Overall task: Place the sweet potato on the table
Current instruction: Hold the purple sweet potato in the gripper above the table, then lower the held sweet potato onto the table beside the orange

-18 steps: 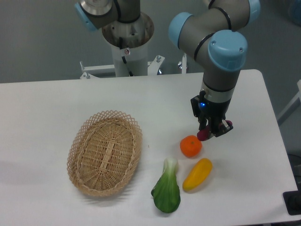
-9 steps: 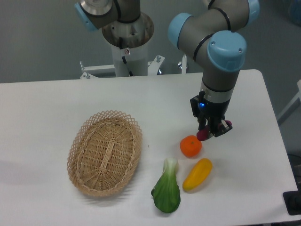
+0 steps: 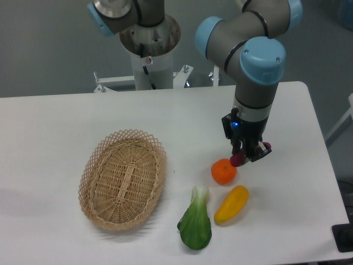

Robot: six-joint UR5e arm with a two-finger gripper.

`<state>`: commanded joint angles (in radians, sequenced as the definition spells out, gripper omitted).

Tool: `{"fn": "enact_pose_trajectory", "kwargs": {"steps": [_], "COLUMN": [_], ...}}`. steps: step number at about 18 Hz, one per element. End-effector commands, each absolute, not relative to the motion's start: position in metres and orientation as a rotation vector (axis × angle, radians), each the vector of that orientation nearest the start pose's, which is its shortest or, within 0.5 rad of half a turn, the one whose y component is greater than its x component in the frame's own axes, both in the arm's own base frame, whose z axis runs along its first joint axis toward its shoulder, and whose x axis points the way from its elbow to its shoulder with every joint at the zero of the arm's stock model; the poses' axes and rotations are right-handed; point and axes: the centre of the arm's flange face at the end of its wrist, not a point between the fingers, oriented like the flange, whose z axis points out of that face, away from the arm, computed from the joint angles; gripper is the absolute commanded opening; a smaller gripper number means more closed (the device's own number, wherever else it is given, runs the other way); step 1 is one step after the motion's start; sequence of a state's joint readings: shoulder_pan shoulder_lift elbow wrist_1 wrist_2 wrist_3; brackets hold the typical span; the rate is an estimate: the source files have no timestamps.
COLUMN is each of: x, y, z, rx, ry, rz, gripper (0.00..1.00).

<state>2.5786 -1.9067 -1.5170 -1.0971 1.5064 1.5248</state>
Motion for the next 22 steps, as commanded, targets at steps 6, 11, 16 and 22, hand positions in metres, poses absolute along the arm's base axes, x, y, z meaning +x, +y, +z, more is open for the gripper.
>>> {"fn": "enact_pose_trajectory", "kwargs": {"steps": [6, 11, 16, 22], "x": [-0.482, -0.49, -0.473, -0.461], "y": [0.404, 0.352, 0.334, 0.333], "z": [0.325, 0.283, 0.242, 0.226], "rx": [-2.881, -2.837, -2.818, -2.841], "ry": [0.942, 1.178, 1.235, 1.163], "rz": [0.3, 0.187, 0.117, 0.112], "gripper": [0.37, 0.37, 0.38, 0.38]}}
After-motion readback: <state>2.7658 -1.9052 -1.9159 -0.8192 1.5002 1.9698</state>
